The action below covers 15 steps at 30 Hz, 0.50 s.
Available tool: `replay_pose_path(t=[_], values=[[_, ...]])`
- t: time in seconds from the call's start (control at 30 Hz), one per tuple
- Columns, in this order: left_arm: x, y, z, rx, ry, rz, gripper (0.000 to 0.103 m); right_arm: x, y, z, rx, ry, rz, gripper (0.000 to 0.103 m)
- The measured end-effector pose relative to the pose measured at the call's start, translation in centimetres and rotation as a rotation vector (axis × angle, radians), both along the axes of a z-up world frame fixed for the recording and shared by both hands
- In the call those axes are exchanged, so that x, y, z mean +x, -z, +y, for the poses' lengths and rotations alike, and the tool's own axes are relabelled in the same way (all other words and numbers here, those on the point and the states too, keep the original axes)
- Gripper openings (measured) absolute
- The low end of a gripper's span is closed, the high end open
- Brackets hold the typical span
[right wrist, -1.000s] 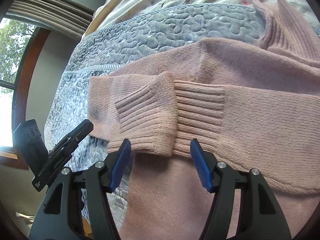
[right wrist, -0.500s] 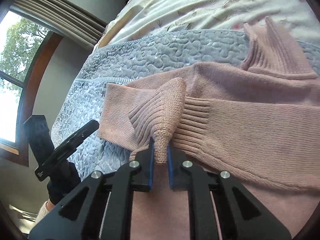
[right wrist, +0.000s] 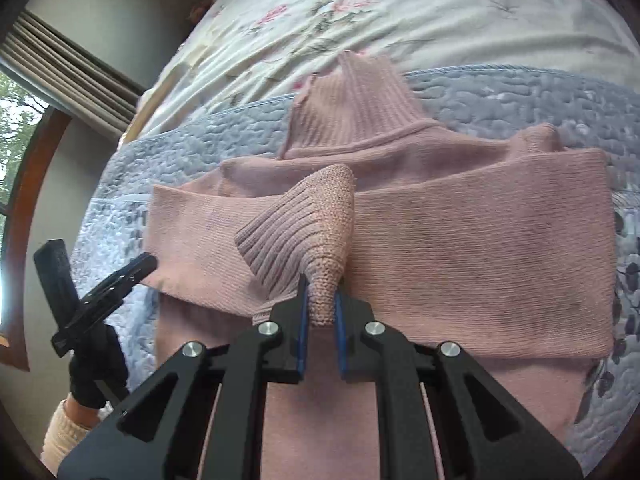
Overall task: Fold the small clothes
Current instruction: 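Grasp the folded cuff with the right tool, adjust it, release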
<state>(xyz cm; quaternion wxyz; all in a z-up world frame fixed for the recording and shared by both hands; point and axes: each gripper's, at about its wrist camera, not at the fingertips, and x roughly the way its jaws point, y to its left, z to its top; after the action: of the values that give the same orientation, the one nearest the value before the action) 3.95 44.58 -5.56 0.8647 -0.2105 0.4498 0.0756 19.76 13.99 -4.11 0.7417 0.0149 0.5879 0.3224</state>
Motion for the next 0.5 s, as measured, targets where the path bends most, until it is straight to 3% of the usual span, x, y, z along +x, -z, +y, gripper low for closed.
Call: replay_pose_path(t=[0.13,0.27,0.33,0.4,0.47,0.5], values=[[0.9,0.6,-1.5,0.032,0.032,0.015,0.049,1.1,3.1,-2.6,-0.033,0.08,0.056,0.01],[2.0,1.9,-2.9,0.112,0.074,0.085,0.05,1.3,5.0,-2.9,-0.076,0.086,0.081,0.016],[2.0,2.2,-3.0,0.123,0.081,0.094,0.05,1.1,4.4,-2.9,-0.106,0.087,0.056,0.025],[1.9,1.6,-2.9,0.106,0.076,0.087,0.05,0.6,2.9,-2.7,-0.134,0.075,-0.008,0.025],[1.6,0.5,-2.7,0.063,0.067,0.045,0.05,-0.1,1.1,-2.0,-0.131,0.032,-0.067,0.028],[1.7,-0.1,-2.8,0.058,0.066,0.026,0.05,-0.6,0.4,-1.3,-0.125,0.005,-0.084,0.034]])
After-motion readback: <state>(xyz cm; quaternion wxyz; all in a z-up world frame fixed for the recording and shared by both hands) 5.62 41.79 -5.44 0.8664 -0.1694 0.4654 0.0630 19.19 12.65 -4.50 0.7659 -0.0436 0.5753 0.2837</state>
